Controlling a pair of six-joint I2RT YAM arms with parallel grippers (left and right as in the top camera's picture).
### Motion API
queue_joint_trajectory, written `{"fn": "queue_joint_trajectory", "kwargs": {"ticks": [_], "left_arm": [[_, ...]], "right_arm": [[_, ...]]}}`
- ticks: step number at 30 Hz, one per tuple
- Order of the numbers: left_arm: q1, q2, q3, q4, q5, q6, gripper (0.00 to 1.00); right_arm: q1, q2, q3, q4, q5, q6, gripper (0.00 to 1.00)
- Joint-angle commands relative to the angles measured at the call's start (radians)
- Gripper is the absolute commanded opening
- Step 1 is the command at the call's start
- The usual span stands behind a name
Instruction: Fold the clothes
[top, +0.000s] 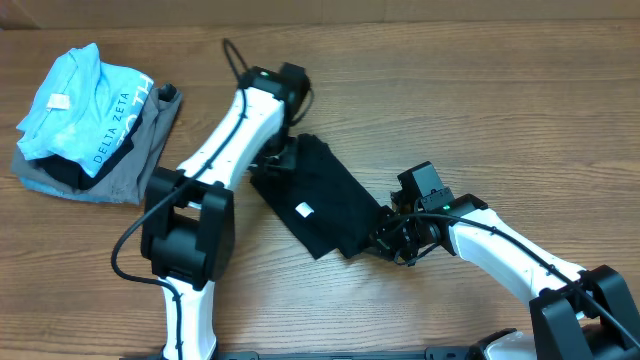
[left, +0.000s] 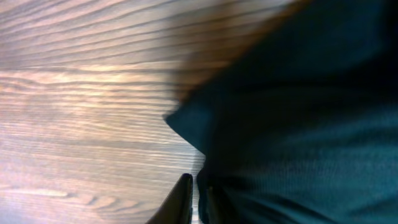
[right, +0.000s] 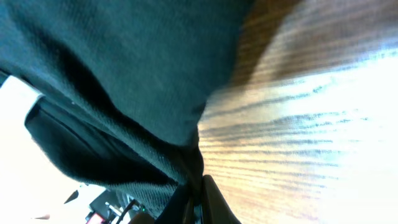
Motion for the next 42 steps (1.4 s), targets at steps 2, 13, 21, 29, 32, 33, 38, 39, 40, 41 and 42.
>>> {"fn": "queue_joint_trajectory", "kwargs": {"ticks": [2,13,21,29,32,33,38,39,40,41,42], "left_arm": [[0.069,-0.042,0.018,-0.031,0.017,-0.001,0.32],[0.091,-0.042,0.018,-0.077,0.097,0.100,0.28],[0.088,-0.174,0.018,-0.106,0.206,0.150,0.35],[-0.021,-0.222,-0.018,0.065,0.283,0.160,0.07],[-0.078,-0.181,-0.089,0.160,0.282,0.161,0.04],[-0.097,-0.161,-0.115,0.189,0.282,0.171,0.04],[-0.137,-0.055,-0.183,0.273,0.254,0.218,0.04],[-0.137,-0.042,-0.183,0.272,0.255,0.219,0.04],[-0.137,-0.032,-0.183,0.273,0.258,0.216,0.04],[-0.135,-0.029,-0.184,0.277,0.259,0.216,0.04],[-0.135,-0.028,-0.185,0.285,0.258,0.217,0.07]], "right_arm": [[0.005,0.005,-0.005,0.029,0.039,-0.030,0.41],[-0.062,-0.003,-0.002,0.096,-0.101,-0.259,0.63],[-0.255,-0.098,0.022,0.111,-0.179,-0.361,0.58],[-0.297,-0.115,0.032,0.122,-0.178,-0.360,0.57],[-0.297,-0.115,0.032,0.117,-0.178,-0.360,0.57],[-0.297,-0.115,0.032,0.115,-0.178,-0.360,0.57],[-0.297,-0.115,0.032,0.102,-0.178,-0.359,0.57],[-0.297,-0.115,0.032,0.101,-0.178,-0.359,0.57],[-0.297,-0.115,0.032,0.098,-0.178,-0.359,0.57],[-0.297,-0.115,0.032,0.093,-0.177,-0.353,0.57],[-0.297,-0.115,0.032,0.089,-0.170,-0.343,0.57]]}}
